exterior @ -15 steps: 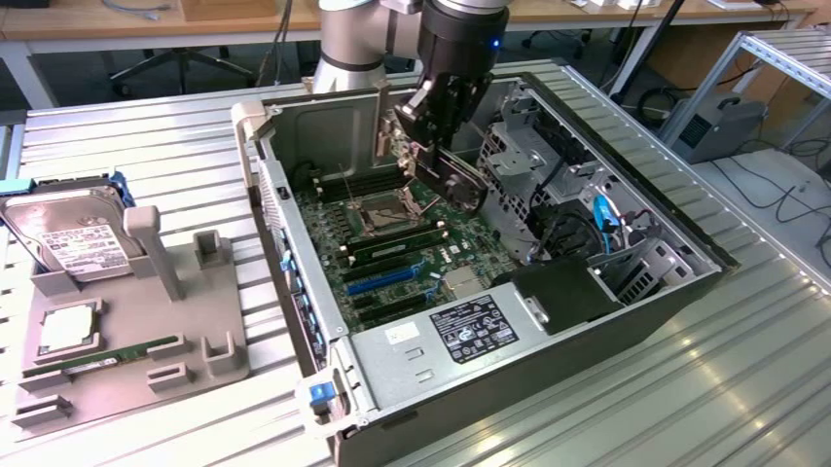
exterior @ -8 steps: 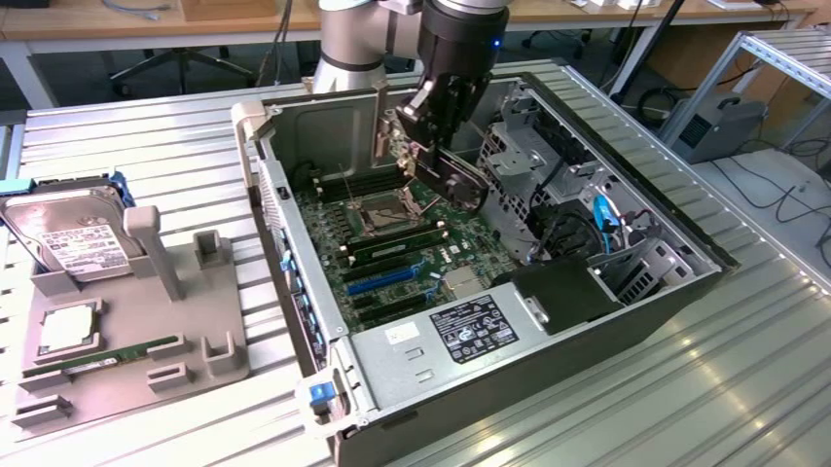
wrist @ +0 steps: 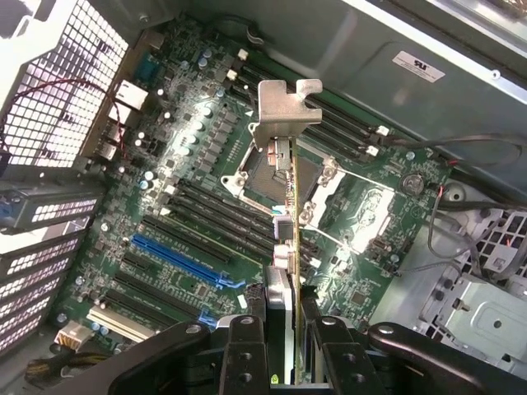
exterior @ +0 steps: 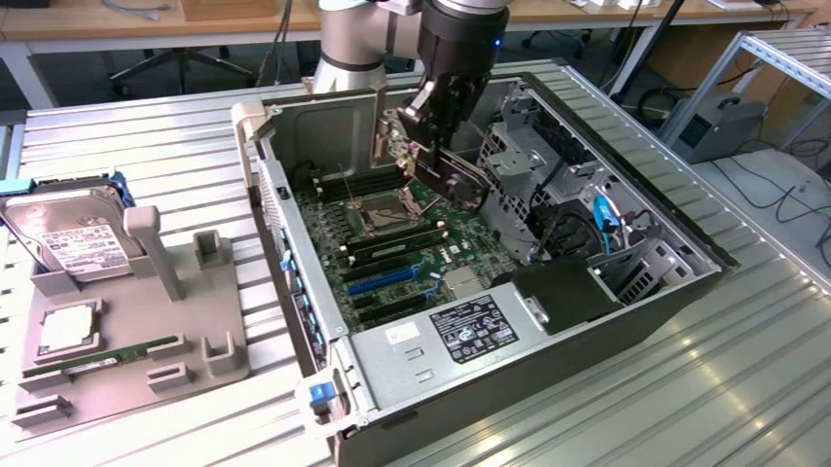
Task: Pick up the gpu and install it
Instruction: 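Insert the gpu into the slot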
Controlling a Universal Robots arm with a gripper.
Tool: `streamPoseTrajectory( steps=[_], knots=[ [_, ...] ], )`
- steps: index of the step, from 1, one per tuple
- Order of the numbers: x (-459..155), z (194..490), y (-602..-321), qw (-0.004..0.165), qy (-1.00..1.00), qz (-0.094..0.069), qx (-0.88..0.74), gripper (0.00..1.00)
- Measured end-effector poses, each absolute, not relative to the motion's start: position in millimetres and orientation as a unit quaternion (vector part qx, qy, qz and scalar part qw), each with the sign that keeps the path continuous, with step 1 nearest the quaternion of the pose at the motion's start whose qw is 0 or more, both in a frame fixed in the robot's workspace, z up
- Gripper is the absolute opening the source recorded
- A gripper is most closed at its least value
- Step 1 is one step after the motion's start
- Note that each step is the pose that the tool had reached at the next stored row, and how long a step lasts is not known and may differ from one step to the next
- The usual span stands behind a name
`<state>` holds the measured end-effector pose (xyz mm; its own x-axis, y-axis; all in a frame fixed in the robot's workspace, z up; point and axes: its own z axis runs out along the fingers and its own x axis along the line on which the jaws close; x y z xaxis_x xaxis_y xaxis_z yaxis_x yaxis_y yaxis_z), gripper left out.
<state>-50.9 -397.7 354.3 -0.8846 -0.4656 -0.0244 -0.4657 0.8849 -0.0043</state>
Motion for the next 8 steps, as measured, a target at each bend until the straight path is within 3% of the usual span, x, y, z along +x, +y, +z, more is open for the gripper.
streamPoseTrajectory(
  steps=[8],
  knots=[
    [-50.9,354.3,-397.6,0.012,0.965,0.001,-0.261,0.27]
  ],
)
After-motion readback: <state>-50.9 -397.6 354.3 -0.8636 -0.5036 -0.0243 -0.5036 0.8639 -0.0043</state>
